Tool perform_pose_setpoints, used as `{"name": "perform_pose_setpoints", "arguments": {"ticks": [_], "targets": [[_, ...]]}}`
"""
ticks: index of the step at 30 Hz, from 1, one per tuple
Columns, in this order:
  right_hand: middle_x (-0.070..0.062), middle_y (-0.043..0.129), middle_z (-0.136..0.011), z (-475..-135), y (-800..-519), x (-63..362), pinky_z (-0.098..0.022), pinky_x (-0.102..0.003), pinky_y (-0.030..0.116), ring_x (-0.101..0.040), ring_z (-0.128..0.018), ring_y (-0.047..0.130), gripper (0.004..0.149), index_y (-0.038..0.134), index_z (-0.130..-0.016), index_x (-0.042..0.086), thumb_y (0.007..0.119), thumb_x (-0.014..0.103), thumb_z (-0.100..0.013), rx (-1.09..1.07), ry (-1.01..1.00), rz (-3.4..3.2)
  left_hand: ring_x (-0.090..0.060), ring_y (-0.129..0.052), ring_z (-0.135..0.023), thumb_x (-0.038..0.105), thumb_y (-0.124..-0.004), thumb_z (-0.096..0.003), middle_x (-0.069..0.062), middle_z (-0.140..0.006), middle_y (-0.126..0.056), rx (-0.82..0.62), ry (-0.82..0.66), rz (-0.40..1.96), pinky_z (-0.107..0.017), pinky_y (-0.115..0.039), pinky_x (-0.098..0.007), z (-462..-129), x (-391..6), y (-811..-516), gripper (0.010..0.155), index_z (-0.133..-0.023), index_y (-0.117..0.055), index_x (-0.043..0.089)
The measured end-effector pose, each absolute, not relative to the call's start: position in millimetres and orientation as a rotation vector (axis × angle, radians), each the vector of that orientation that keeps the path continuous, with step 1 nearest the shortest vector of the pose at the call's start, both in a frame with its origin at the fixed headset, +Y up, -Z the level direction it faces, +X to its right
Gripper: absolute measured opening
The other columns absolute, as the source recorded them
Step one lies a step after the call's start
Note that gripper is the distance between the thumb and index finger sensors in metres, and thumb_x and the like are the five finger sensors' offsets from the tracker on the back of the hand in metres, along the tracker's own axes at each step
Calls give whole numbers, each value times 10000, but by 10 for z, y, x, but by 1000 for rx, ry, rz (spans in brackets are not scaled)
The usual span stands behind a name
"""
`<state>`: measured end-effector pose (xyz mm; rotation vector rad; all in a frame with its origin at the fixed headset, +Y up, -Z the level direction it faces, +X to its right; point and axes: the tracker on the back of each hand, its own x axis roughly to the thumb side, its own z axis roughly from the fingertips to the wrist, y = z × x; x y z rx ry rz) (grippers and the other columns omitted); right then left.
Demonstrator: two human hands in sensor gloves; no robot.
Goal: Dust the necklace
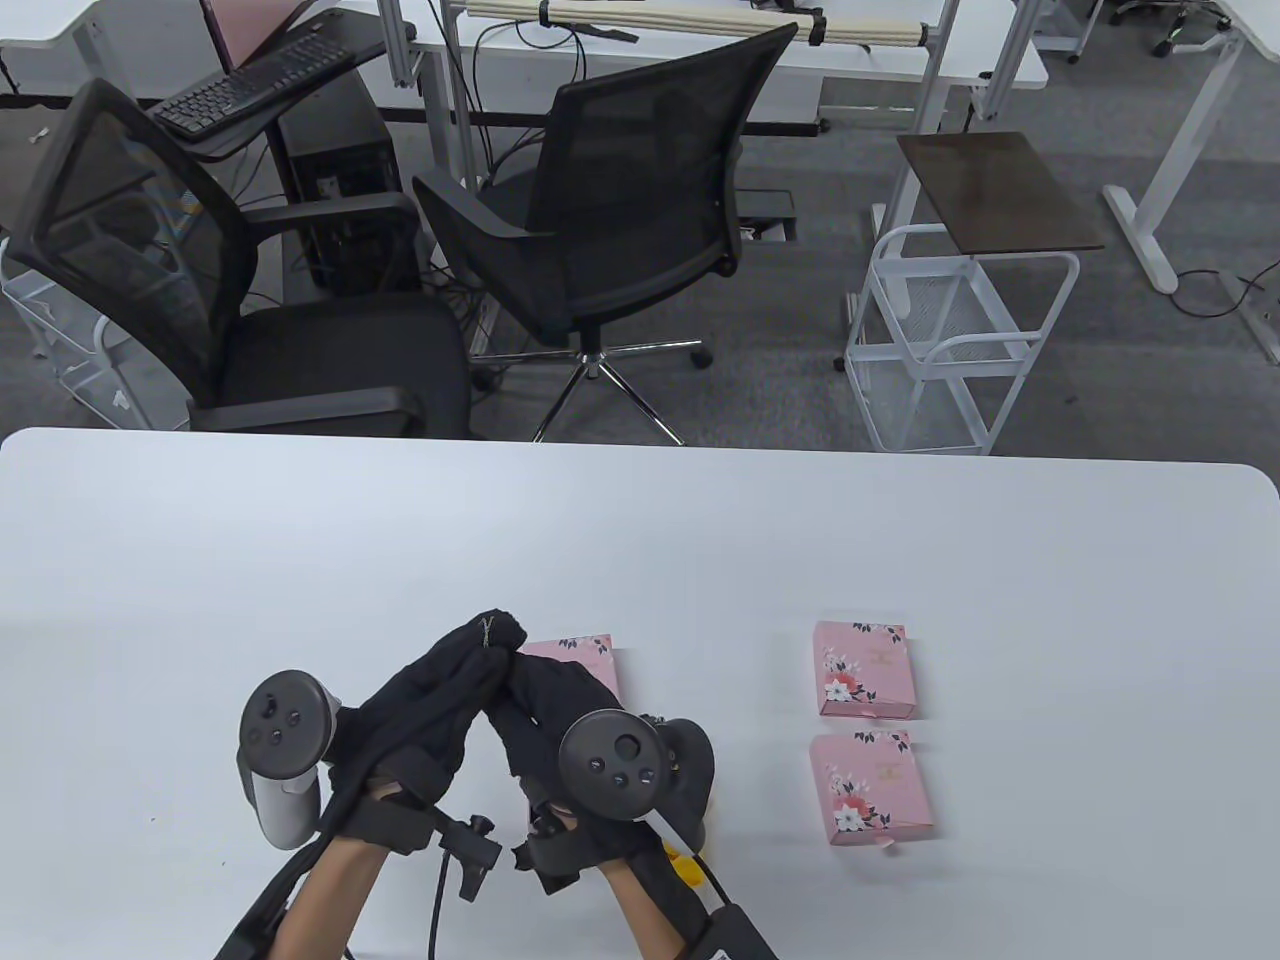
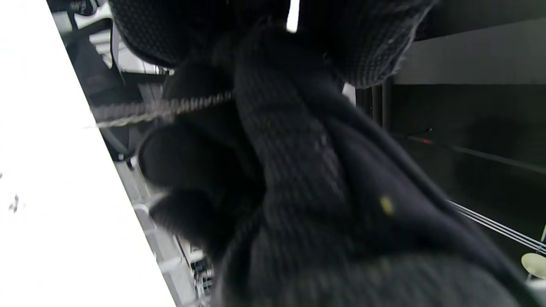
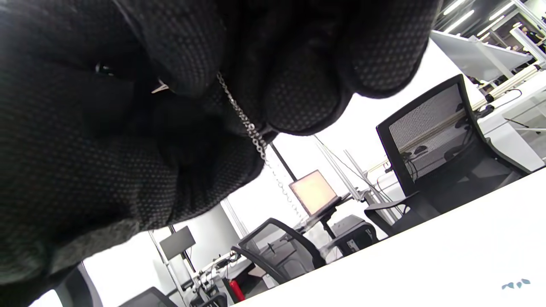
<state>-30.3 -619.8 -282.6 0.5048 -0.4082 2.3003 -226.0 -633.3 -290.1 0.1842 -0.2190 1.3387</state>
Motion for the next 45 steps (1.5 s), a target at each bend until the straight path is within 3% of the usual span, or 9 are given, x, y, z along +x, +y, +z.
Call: {"name": "perform_pose_setpoints", "arguments": {"ticks": [4, 8, 19, 30, 38, 45], "targets": [[-167, 963, -758, -2838, -6215, -323, -519, -507, 798, -351, -570, 974, 354, 853, -888, 90, 816, 309, -612, 519, -355, 2310, -293, -929, -827, 458, -820, -586, -42, -895, -1001, 261, -171, 1253, -588, -808, -497, -2901, -2383, -6281, 409, -920, -904, 236], [-163, 967, -750, -2844, -6235, -359, -518, -506, 799, -346, -562, 976, 355, 856, -886, 91, 819, 309, -609, 545, -312, 2330, -263, -975, -768, 474, -826, -580, -32, -836, -1040, 284, -144, 1271, -547, -842, -471, -2901, -2453, -6264, 381, -867, -936, 249], [-155, 970, -750, -2846, -6261, -407, -527, -511, 795, -340, -561, 978, 355, 860, -886, 102, 825, 312, -602, 594, -244, 2347, -218, -1034, -670, 453, -876, -561, 6, -727, -1098, 380, -101, 1237, -478, -886, -432, -2878, -2623, -6179, 378, -865, -942, 237], [-156, 964, -760, -2882, -6315, -417, -532, -514, 790, -345, -570, 974, 354, 853, -893, 104, 823, 312, -608, 589, -178, 2332, -151, -1036, -635, 491, -994, -472, 77, -699, -1098, 434, -132, 1112, -450, -903, -373, -2780, -2623, -6039, 358, -798, -963, 347], [-157, 943, -802, -2943, -6338, -357, -554, -529, 771, -363, -613, 957, 355, 835, -915, 121, 814, 317, -621, 596, -113, 2345, -197, -1010, -692, 438, -895, -547, 23, -764, -1075, 407, -248, 1035, -495, -876, -408, -2759, -2479, -5996, 358, -872, -935, 293], [-209, 834, -957, -3058, -6436, -11, -612, -577, 709, -437, -753, 880, 459, 728, -1031, 114, 802, 334, -636, 472, -38, 2523, -225, -982, -743, 419, -870, -573, 7, -821, -1046, 359, -290, 1004, -531, -855, -429, -2796, -2396, -6041, 364, -911, -906, 287]]}}
